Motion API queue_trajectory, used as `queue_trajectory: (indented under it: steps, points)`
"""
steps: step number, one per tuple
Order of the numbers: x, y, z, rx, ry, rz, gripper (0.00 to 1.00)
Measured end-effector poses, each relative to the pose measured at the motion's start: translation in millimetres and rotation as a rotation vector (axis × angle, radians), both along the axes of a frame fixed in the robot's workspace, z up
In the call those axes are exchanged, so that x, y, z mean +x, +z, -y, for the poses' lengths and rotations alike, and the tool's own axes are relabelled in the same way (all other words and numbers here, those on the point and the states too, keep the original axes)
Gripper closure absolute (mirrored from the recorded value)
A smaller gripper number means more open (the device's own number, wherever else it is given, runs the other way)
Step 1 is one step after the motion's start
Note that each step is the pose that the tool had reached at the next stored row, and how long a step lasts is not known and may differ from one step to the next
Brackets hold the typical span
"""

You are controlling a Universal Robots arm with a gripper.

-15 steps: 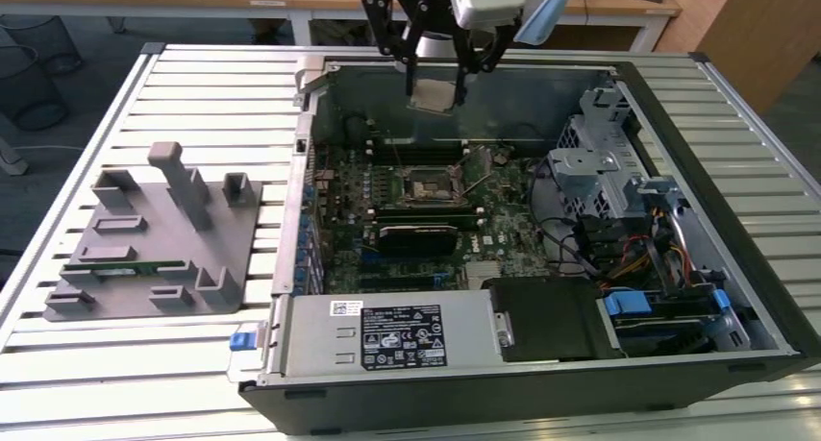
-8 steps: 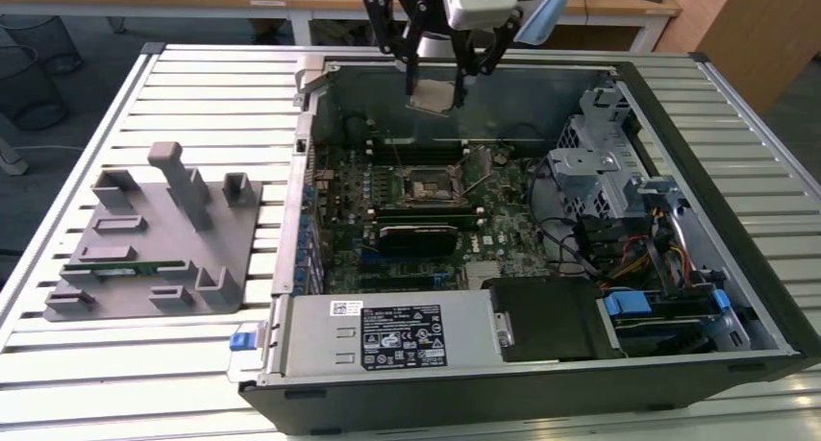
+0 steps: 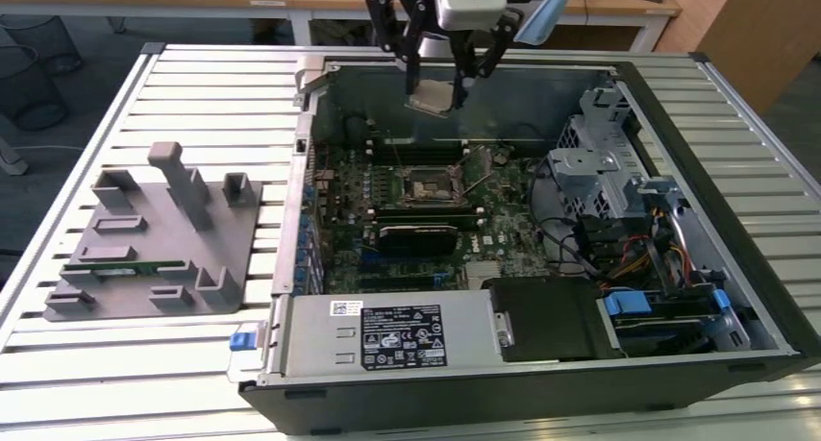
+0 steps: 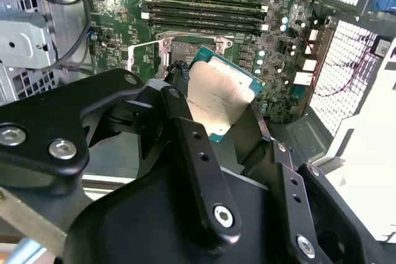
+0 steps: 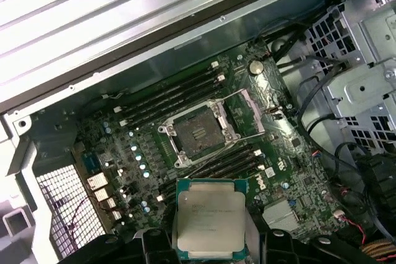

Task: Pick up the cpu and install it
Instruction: 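Place the cpu into insertion slot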

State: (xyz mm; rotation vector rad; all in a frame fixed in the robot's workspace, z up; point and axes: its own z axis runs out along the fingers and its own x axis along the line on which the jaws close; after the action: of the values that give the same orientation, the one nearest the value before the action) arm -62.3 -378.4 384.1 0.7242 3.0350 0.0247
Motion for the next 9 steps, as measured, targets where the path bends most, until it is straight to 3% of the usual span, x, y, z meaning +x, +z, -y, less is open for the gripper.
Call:
queue_trajectory:
  steps: [9]
  points:
    - [0.0,-0.5,0.0,-0.0003,-0.090,0.0000,0.47]
